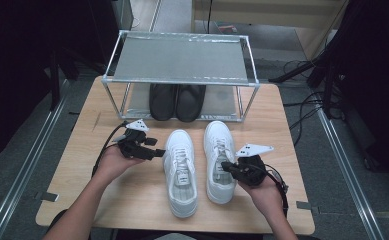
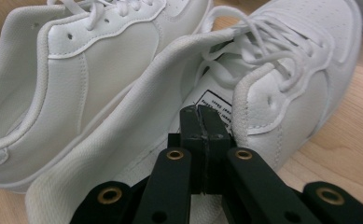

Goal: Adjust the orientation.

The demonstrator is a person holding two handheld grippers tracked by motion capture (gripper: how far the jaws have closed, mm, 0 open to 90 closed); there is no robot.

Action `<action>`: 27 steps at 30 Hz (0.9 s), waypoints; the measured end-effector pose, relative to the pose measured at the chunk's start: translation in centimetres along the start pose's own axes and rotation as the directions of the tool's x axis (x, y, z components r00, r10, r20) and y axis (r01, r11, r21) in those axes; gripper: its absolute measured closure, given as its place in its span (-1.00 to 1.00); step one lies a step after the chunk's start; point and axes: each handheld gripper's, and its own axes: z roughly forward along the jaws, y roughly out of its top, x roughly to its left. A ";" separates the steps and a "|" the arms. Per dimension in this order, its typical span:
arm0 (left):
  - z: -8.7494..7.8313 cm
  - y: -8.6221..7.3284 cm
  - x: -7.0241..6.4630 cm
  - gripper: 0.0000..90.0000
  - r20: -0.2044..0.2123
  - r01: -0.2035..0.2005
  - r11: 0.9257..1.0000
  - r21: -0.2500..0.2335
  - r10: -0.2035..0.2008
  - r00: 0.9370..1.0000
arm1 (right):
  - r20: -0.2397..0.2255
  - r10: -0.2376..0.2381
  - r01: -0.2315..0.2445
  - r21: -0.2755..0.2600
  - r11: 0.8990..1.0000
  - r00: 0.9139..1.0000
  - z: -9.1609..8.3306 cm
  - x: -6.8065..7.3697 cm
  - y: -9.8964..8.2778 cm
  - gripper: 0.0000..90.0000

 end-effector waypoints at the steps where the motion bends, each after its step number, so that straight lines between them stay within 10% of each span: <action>1: 0.0 0.0 0.0 -0.15 0.001 0.003 1.000 -0.001 -0.003 1.000 | 0.000 0.003 -0.003 0.001 1.000 1.000 -0.1 -0.1 -0.1 1.00; 17: 0.1 0.2 0.1 -0.15 0.000 0.005 1.000 -0.007 -0.005 1.000 | -0.040 0.038 -0.039 -0.025 0.999 0.998 -1.9 -1.3 -0.3 1.00; 27: -0.4 -0.2 -0.2 -0.03 0.011 0.019 1.000 -0.012 -0.019 1.000 | 0.019 0.106 -0.104 -0.090 0.990 0.994 -3.6 -4.1 -0.5 1.00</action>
